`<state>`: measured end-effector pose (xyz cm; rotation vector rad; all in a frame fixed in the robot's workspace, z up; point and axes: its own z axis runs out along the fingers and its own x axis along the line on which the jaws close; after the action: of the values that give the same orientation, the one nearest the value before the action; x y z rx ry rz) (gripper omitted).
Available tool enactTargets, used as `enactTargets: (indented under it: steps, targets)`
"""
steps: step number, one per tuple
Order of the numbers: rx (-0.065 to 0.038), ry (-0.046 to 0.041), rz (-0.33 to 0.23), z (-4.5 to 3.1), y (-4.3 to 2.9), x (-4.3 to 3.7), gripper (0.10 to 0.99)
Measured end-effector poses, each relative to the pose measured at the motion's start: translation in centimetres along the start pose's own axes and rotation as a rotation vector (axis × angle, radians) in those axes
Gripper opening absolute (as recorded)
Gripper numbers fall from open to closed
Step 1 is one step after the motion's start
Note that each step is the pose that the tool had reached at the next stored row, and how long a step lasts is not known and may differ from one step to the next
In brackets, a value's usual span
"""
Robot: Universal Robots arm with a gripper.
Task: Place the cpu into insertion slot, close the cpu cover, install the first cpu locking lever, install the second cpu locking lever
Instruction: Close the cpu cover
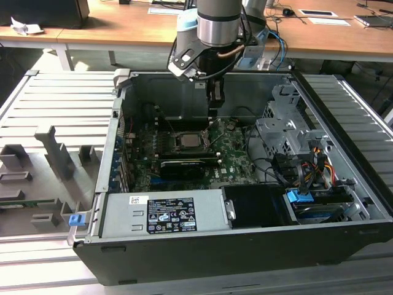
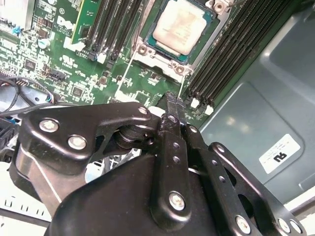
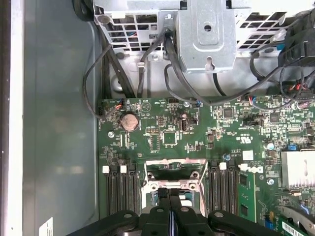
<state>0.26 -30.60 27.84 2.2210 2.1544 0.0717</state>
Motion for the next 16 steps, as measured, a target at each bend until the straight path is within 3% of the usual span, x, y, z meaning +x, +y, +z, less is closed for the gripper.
enactTargets:
  steps: [16]
  targets:
    - [0.0,0.0,0.0,0.12,1.8,0.05,0.106]
